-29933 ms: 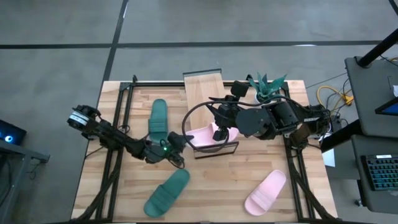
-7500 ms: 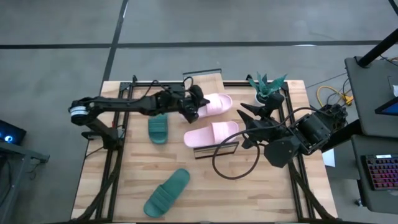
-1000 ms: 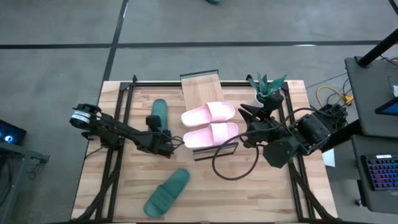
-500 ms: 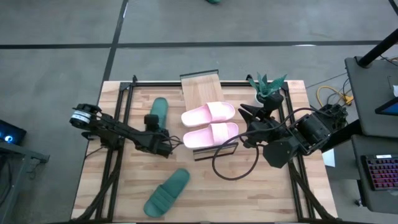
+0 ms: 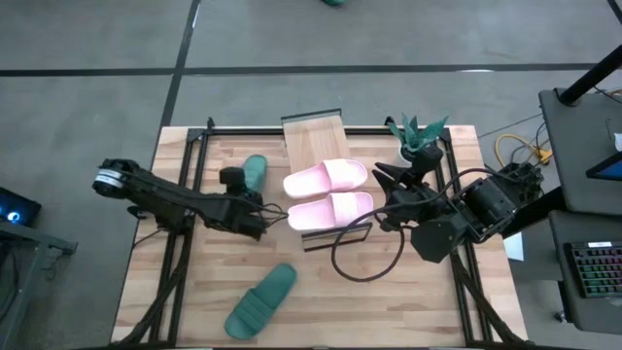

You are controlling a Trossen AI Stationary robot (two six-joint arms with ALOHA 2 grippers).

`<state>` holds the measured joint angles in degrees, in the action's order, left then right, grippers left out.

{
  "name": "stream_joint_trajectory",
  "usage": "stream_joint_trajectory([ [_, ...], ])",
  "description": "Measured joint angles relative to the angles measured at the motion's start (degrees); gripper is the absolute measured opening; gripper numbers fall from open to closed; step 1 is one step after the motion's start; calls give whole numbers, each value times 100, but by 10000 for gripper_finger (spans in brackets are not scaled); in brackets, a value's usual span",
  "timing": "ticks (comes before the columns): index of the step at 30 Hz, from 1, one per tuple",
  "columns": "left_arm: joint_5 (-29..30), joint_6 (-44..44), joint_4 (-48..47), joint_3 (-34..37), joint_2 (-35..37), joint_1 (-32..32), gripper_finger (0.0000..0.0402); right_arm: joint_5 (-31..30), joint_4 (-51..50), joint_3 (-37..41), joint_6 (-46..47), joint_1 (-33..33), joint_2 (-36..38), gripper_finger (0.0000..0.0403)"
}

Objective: Pick and place slides into the shelf
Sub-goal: Put the top green slide on the shelf

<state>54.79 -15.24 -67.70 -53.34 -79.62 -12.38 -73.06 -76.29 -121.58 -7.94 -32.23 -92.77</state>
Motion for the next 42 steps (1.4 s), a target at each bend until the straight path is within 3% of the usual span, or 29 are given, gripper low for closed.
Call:
stream_joint_trajectory([
  [7, 17, 356, -739, -450, 675, 0, 1, 0, 1, 0, -4, 2, 0, 63],
  [11, 21, 990, -837, -868, 933, -9, 0, 0, 4, 0, -12, 2, 0, 63],
  [15, 23, 1669, -847, -1359, 1144, -21, 0, 0, 4, 0, -17, 2, 0, 63],
  [23, 125, 2072, -1345, -2093, 1379, -18, 0, -2, 4, 0, -20, 2, 0, 63],
  [28, 389, 3202, -906, -2320, 1402, -20, 0, -2, 10, 0, -20, 1, 0, 63],
  [32, 526, 4904, 325, -2400, 1373, -17, 0, -2, 15, 0, -13, 2, 0, 63],
  [35, 96, 6253, 1529, -2395, 1383, 7, 0, -2, 15, 0, 0, 1, 0, 63],
  [42, -2116, 8202, 3600, -2340, 1519, 468, 0, 0, 13, 0, 44, 2, 0, 63],
])
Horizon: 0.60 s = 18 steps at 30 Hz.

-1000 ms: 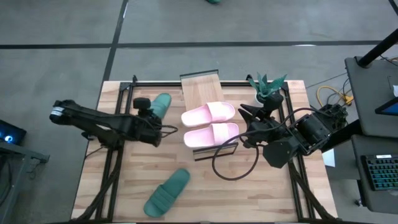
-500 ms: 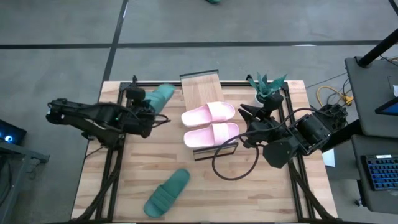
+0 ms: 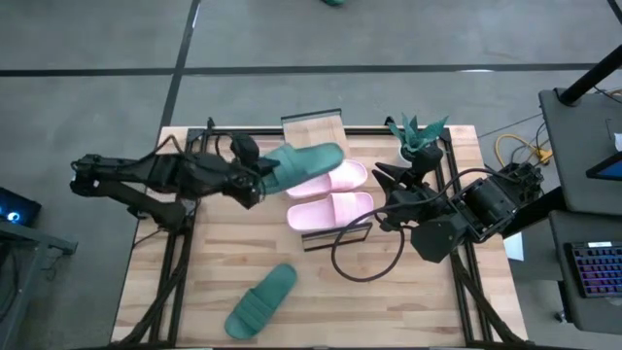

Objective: Pick and place slides into the shelf
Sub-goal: Put the top green slide on the shelf

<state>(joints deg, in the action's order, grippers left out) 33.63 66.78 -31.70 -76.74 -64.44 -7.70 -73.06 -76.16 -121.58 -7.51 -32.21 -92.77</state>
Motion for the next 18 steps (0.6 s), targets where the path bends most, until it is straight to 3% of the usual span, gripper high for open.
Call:
stream_joint_trajectory([
  [7, -1129, 678, 865, 106, -36, 1056, 0, 0, -2, 0, 0, 0, 0, 63],
  [15, -3826, 860, 1152, 226, -353, 2551, 0, 0, -2, 0, 14, -2, 0, 63],
  [18, -4044, 857, 1519, 226, -594, 3022, 0, 3, -2, 0, 140, -2, 0, 63],
])
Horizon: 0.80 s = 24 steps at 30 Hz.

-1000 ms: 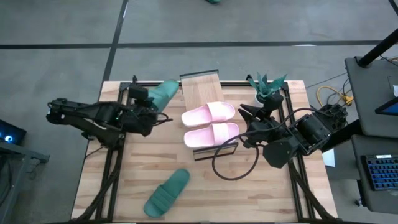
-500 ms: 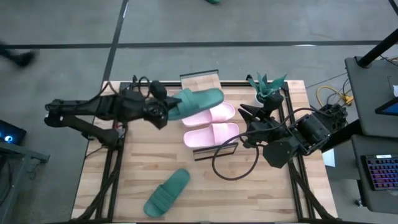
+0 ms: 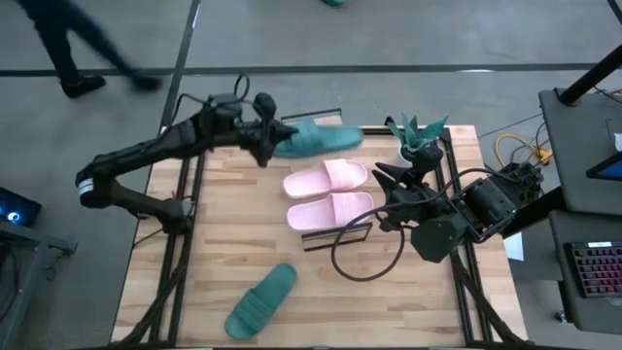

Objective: Pick and place slides into the shelf
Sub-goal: Put the top green slide on the shelf

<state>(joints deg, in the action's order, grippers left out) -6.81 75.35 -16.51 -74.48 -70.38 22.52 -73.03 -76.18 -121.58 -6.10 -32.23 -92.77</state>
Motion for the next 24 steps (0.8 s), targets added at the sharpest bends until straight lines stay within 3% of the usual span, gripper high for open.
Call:
stream_joint_trajectory([
  [5, -43, -95, 450, 0, -493, 507, 0, 12, 0, 0, 13, 2, 0, 63],
  [11, -363, 112, 601, 7, -966, 562, 0, 14, 0, 0, 14, 0, 0, 63],
  [24, -378, 57, 717, 204, -1360, 1163, 0, 14, -2, 0, 162, 2, 0, 63],
])
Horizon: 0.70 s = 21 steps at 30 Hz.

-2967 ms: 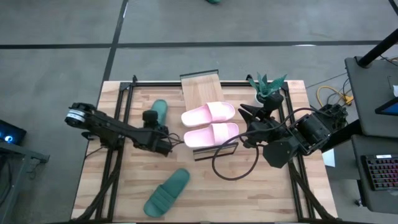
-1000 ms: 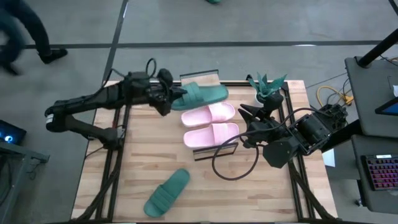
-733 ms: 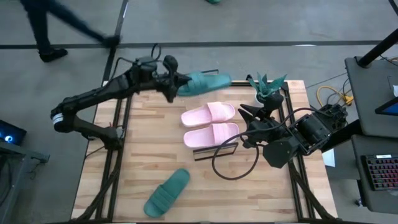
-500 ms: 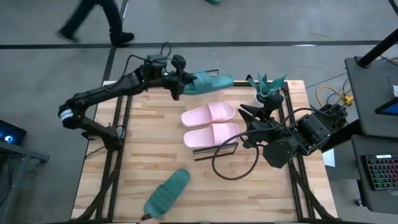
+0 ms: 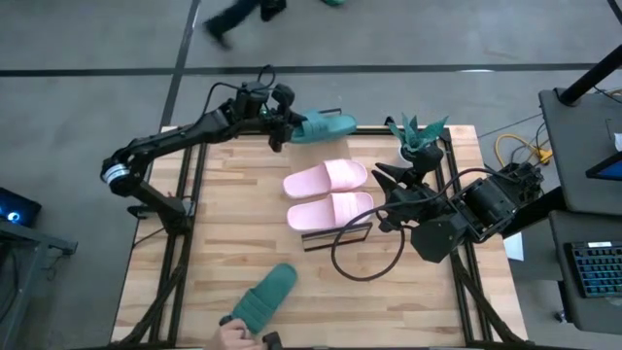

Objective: Pick and place slides into the shelf
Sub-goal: Put the top green slide on the shelf

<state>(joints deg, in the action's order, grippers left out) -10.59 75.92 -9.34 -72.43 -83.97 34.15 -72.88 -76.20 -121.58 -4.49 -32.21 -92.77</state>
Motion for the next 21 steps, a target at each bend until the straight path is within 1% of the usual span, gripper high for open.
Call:
stream_joint_trajectory([
  [6, 84, 170, -15, 236, 100, 190, 0, 0, 0, 0, -3, 0, 0, 63],
  [9, 326, 401, -11, 276, 87, 188, 0, 0, 0, 0, -3, -2, 0, 63],
  [17, 463, 697, 9, 528, 78, 186, 1, 0, 0, 0, -5, 0, 0, 63],
  [19, 574, 697, -13, 537, 75, 187, 8, 0, 0, 0, -7, -2, 0, 63],
  [21, 647, 701, -8, 537, 75, 190, 24, 0, 0, 0, -5, -2, 0, 63],
])
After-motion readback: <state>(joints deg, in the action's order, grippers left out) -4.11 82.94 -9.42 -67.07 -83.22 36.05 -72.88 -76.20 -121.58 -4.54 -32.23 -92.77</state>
